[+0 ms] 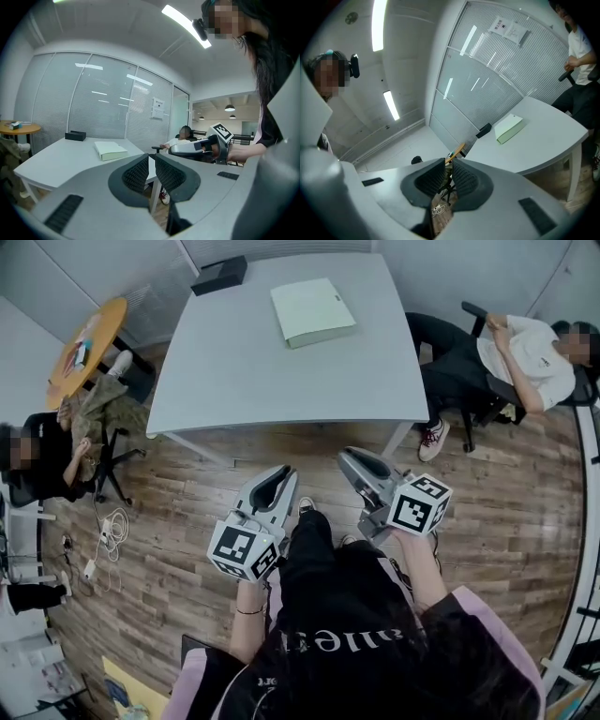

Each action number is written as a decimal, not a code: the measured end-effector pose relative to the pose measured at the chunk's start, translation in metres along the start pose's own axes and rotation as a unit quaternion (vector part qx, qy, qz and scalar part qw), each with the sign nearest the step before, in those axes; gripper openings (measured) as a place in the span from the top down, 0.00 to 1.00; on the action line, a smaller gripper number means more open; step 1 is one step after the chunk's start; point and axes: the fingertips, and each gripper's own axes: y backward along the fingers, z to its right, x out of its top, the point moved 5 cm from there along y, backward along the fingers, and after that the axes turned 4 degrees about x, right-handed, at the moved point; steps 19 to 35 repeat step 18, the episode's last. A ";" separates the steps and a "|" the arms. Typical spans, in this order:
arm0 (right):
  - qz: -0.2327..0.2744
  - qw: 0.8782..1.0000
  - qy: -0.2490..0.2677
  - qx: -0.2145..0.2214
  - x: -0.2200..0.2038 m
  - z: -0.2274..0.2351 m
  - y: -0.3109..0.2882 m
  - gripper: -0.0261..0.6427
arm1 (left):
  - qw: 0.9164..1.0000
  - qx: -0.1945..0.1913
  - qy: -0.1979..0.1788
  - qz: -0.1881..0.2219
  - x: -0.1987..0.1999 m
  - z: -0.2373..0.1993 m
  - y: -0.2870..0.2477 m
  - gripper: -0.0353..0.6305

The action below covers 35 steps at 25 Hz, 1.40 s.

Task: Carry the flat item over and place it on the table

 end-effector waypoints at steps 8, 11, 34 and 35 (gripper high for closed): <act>0.003 0.999 0.027 0.020 0.004 -0.024 0.012 0.88 | 1.000 0.005 -0.006 0.021 0.007 0.017 0.017 0.85; 0.006 0.999 0.026 0.021 0.002 -0.030 0.017 0.88 | 1.000 0.003 -0.008 0.022 0.005 0.022 0.022 0.85; 0.001 0.999 0.025 0.025 -0.008 -0.033 0.017 0.88 | 1.000 0.012 0.000 0.017 -0.005 0.022 0.034 0.85; 0.001 0.999 0.025 0.025 -0.008 -0.033 0.017 0.88 | 1.000 0.012 0.000 0.017 -0.005 0.022 0.034 0.85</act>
